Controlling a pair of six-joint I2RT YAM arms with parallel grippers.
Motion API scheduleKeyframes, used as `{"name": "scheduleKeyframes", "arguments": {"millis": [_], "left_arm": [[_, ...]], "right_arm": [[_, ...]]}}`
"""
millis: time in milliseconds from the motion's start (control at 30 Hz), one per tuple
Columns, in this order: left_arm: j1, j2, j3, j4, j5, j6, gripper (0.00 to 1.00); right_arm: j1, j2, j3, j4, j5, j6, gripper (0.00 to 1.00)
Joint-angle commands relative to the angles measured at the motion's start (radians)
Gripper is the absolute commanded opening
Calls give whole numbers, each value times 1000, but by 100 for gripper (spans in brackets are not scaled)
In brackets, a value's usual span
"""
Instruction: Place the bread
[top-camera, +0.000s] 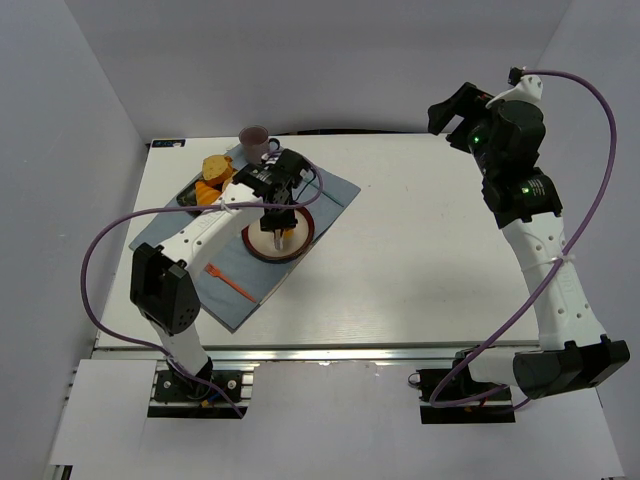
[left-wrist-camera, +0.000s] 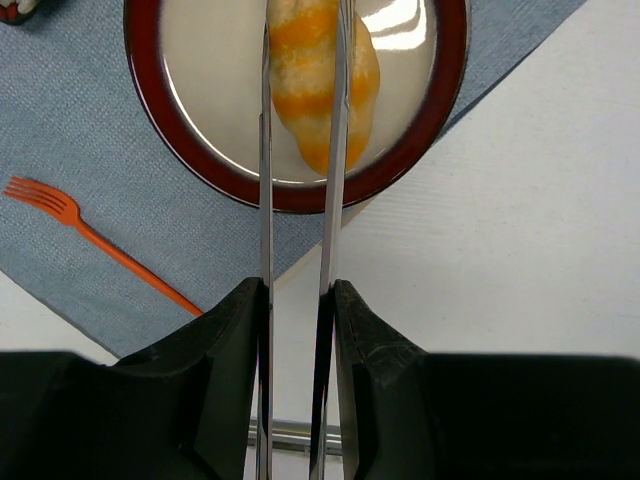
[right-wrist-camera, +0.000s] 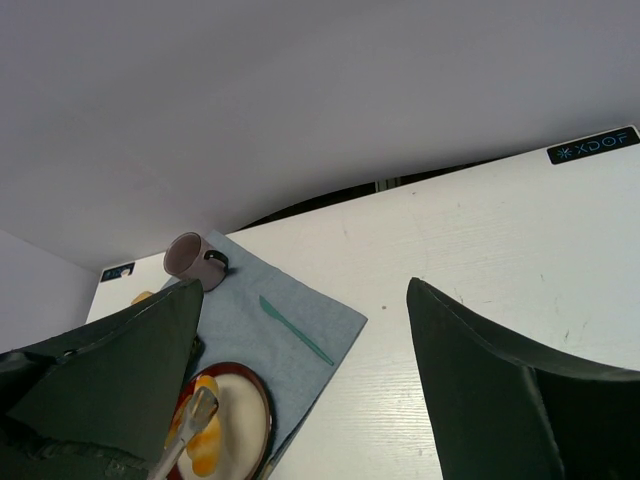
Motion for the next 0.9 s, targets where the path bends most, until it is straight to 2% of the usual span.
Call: {"name": "scheduleKeyframes", "arguments": {"millis": [0,233,333,400,467,733,867], "left_arm": [[-1,-22,-31,23,-30,3,10],[-1,-11,-46,3,-56,1,20],[1,-12,-51,3,-43,-1,33],[-1,-12,-46,-1,-48,-1,48],[1,-14,-44,2,-46,1,53],[1,-5,-14,-36,-54,-4,56],[-1,-8,6,-47,-60,-7,61]], "right_arm": [[-8,-24,13,20,-5,-1,89],[-9,-22,6,20,-9,-2,89],[-8,-19,7,20,-11,2,89],[-8,-18,9,22,-14,2,89],[-8,-15,10,22,-17,5,89],[-8,-8,12,24,-23,8,89],[-8,-8,7,24,-25,8,89]]}}
